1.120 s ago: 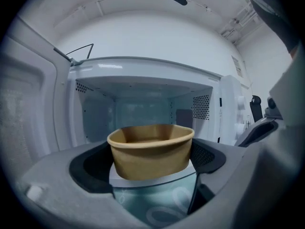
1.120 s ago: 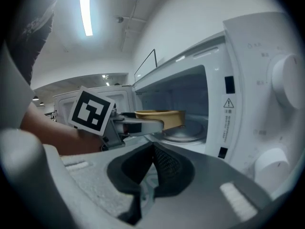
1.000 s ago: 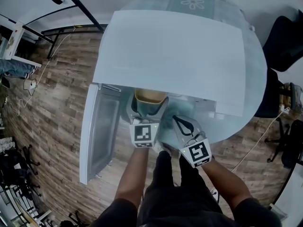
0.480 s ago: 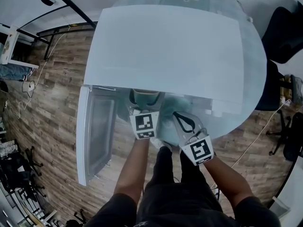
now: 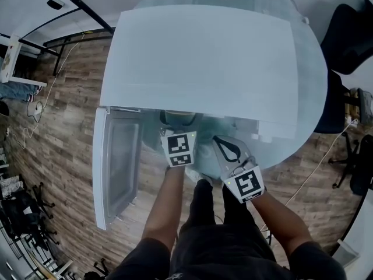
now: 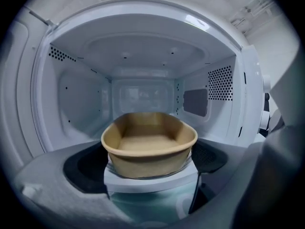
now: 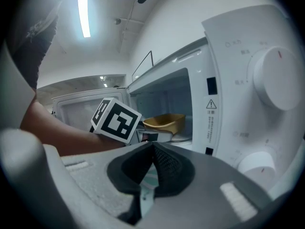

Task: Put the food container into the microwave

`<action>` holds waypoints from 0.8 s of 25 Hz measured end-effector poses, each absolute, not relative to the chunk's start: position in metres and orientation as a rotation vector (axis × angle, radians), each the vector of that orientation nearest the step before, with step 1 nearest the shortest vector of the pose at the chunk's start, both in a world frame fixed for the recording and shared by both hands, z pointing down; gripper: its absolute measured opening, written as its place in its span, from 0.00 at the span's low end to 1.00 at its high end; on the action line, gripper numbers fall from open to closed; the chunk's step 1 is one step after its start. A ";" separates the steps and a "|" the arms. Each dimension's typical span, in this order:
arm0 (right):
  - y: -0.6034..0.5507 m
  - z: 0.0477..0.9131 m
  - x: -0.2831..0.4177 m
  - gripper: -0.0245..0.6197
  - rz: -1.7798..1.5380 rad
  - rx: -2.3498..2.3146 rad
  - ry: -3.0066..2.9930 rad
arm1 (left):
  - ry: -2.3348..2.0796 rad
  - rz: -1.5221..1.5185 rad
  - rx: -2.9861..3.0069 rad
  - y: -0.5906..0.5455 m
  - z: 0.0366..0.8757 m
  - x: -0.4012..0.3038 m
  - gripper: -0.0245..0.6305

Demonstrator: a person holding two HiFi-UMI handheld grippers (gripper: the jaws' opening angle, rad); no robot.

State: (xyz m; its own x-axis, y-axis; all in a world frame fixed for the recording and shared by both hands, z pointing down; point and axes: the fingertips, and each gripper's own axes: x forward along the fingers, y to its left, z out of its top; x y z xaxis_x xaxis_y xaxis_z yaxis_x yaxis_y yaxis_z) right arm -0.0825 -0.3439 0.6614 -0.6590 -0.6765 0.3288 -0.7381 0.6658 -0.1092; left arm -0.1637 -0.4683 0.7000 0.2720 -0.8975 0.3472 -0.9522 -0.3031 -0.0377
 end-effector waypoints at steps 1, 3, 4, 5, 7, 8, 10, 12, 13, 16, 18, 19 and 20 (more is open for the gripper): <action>-0.344 0.662 -0.082 0.03 0.344 1.135 -2.621 | -1.737 0.453 2.355 -0.468 0.700 -0.163 0.86; -0.344 0.661 -0.083 0.03 0.340 1.134 -2.625 | -1.742 0.449 2.356 -0.465 0.699 -0.162 0.86; -0.344 0.659 -0.084 0.03 0.334 1.133 -2.629 | -1.745 0.448 2.358 -0.463 0.698 -0.161 0.86; -0.344 0.658 -0.084 0.03 0.328 1.131 -2.632 | -1.748 0.447 2.358 -0.460 0.698 -0.161 0.86; -0.344 0.657 -0.086 0.03 0.322 1.127 -2.637 | -1.753 0.443 2.349 -0.451 0.699 -0.163 0.86; -0.344 0.656 -0.086 0.03 0.321 1.125 -2.640 | -1.756 0.440 2.341 -0.446 0.699 -0.164 0.86; -0.343 0.654 -0.086 0.03 0.319 1.121 -2.645 | -1.763 0.437 2.328 -0.435 0.699 -0.167 0.86; -0.343 0.651 -0.087 0.03 0.308 1.116 -2.651 | -1.771 0.434 2.319 -0.423 0.697 -0.172 0.86; -0.343 0.648 -0.089 0.03 0.303 1.113 -2.656 | -1.774 0.430 2.314 -0.417 0.694 -0.174 0.86; -0.344 0.639 -0.095 0.03 0.303 1.118 -2.673 | -1.787 0.399 2.290 -0.399 0.684 -0.184 0.86; -0.344 0.630 -0.099 0.03 0.302 1.122 -2.686 | -1.816 0.384 2.271 -0.387 0.674 -0.191 0.85; -0.343 0.625 -0.101 0.03 0.297 1.118 -2.694 | -1.831 0.382 2.264 -0.381 0.668 -0.195 0.85; -0.341 0.620 -0.104 0.03 0.288 1.111 -2.702 | -1.844 0.381 2.262 -0.374 0.663 -0.197 0.84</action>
State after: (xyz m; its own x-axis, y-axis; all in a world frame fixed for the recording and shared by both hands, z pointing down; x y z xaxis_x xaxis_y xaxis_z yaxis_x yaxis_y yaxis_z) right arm -0.1036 -0.3415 0.6203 -0.6956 -0.6692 0.2612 -0.7092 0.6977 -0.1012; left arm -0.1975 -0.3741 0.6625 0.1896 -0.9280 0.3208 -0.9791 -0.2031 -0.0089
